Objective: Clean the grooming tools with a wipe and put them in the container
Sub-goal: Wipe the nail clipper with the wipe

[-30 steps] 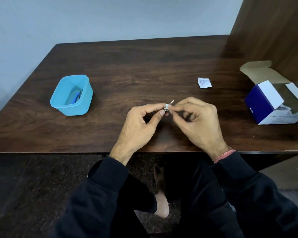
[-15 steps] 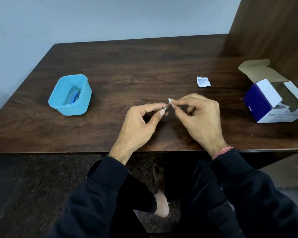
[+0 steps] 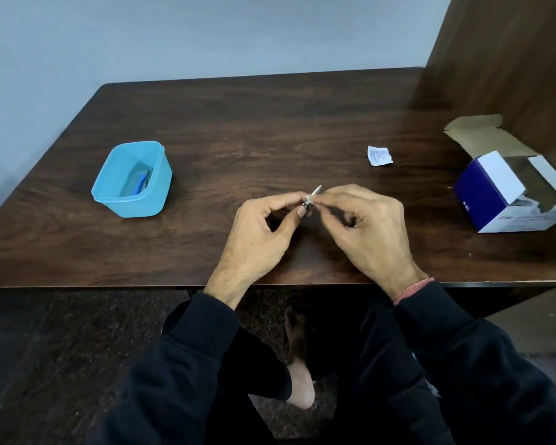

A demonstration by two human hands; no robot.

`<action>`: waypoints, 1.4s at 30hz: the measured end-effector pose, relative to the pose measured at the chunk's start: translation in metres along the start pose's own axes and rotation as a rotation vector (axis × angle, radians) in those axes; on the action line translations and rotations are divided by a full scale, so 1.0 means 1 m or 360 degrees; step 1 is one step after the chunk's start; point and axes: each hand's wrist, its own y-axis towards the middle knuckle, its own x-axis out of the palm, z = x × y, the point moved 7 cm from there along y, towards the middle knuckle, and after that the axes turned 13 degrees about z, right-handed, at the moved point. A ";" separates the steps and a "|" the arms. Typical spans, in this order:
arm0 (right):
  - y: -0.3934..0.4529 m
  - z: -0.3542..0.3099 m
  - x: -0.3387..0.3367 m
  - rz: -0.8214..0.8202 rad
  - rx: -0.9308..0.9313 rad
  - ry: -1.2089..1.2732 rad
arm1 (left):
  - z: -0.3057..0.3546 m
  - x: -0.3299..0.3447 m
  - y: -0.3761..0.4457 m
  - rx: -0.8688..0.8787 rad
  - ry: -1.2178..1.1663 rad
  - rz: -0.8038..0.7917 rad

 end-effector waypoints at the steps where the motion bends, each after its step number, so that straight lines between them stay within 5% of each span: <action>1: 0.002 0.004 -0.001 0.0044 0.0056 -0.0030 | -0.001 0.000 0.000 -0.0003 0.0018 -0.0002; 17: -0.006 -0.016 -0.001 0.0006 -0.0265 -0.0134 | 0.002 0.000 -0.002 -0.0046 0.0035 -0.0030; 38: -0.003 0.008 -0.003 0.0119 0.0005 0.0015 | 0.003 0.000 -0.001 -0.0059 0.0036 -0.0012; 42: -0.008 -0.003 0.002 0.0005 -0.0126 -0.0030 | 0.003 -0.001 -0.001 -0.0052 0.0031 -0.0018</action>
